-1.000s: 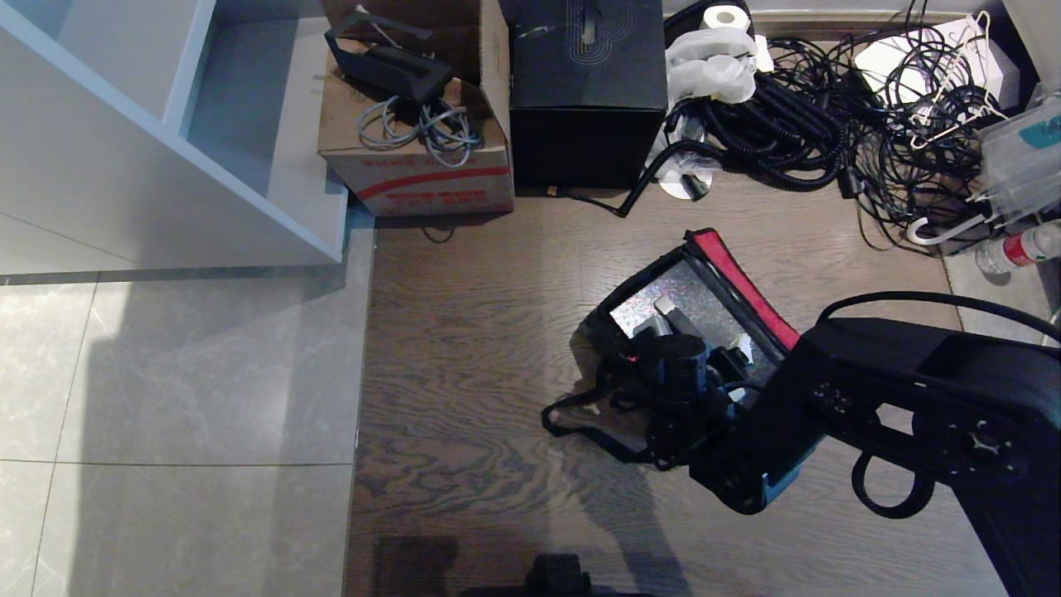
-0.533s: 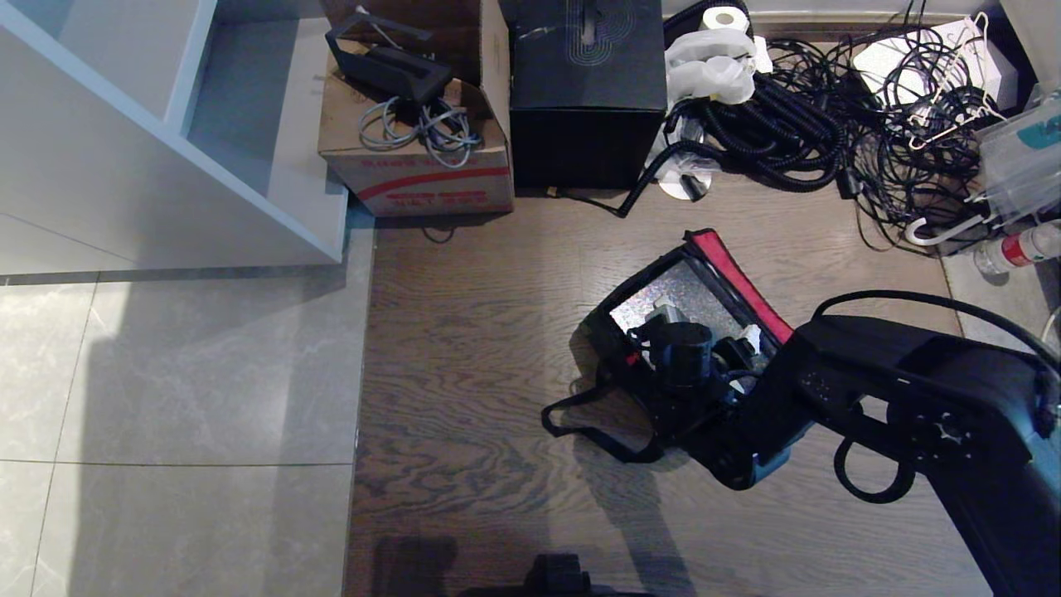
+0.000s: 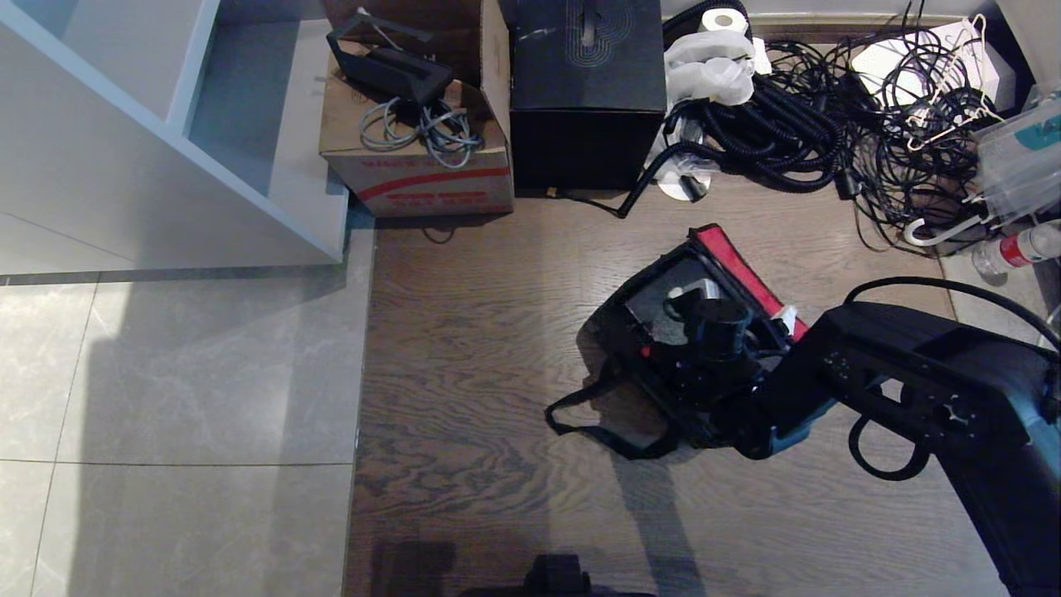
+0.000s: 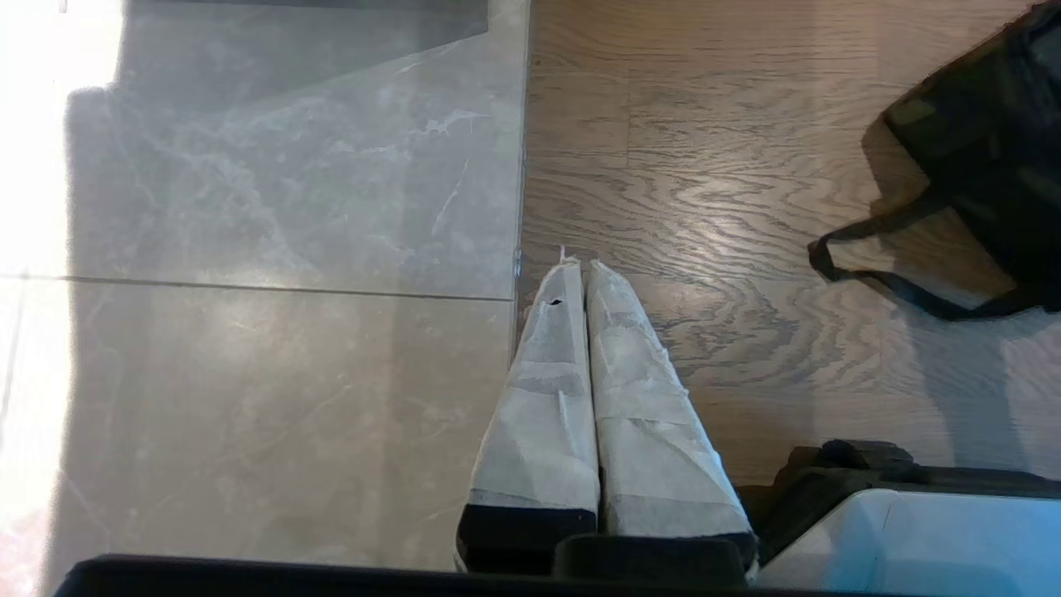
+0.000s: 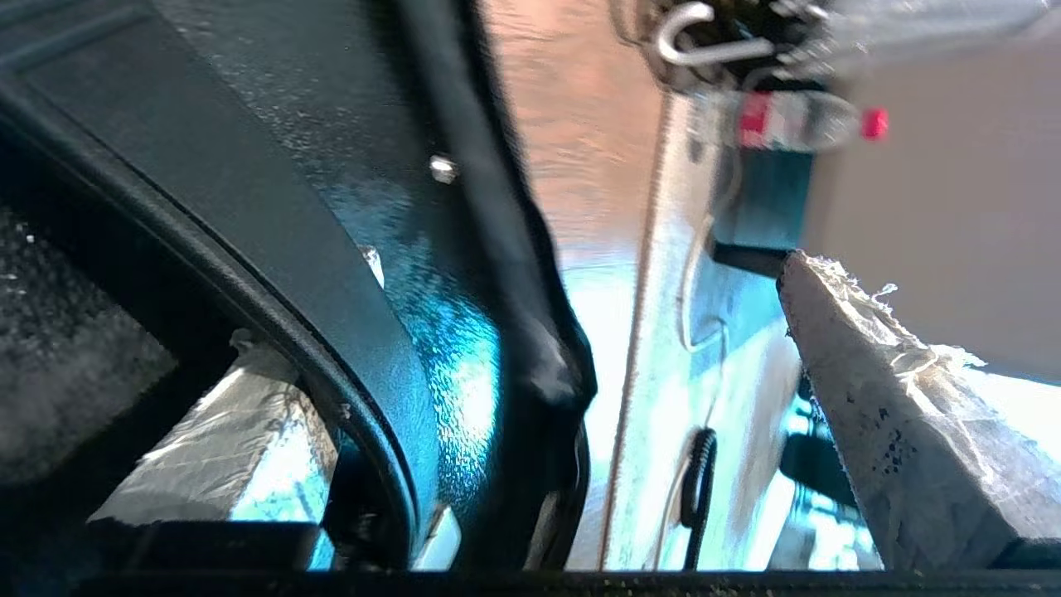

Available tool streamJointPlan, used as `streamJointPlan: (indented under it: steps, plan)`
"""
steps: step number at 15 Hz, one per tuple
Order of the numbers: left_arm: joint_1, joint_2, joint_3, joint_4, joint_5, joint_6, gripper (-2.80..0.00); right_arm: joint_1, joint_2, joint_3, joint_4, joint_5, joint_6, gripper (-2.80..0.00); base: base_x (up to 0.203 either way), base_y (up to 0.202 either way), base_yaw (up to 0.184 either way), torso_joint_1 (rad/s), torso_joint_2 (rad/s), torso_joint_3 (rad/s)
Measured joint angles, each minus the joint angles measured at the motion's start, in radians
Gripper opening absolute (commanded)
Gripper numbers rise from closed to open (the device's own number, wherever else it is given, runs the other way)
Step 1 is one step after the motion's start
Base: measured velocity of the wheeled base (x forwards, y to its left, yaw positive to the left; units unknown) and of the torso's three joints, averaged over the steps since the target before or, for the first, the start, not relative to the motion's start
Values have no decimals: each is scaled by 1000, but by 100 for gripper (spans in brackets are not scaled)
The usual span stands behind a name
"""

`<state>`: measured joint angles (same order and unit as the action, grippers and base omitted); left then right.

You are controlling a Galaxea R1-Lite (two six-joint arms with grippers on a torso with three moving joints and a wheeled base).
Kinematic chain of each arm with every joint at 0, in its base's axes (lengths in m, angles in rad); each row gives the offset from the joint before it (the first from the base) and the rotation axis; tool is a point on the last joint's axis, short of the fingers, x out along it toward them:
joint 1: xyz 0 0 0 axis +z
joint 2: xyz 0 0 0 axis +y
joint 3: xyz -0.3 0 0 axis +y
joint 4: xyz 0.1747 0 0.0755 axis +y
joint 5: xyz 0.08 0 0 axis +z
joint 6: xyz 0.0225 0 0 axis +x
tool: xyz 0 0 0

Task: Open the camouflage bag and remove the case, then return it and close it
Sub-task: Grip the handle

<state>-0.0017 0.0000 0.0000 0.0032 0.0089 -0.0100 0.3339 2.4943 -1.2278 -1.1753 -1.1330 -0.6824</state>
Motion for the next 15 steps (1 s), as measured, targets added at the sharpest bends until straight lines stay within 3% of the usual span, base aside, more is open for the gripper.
streamJointPlan:
  steps: [6,7,15]
  plan:
    - [0,0,0,0,0,0,-280,-45,21,-21,8,2,1,0,0,0,0,0,0,0]
    - [0,0,0,0,0,0,-280,-47,28,-27,9,2,2,-280,0,0,0,0,0,0]
    - [0,0,0,0,0,0,-280,-65,90,-74,16,-1,2,-280,0,0,0,0,0,0]
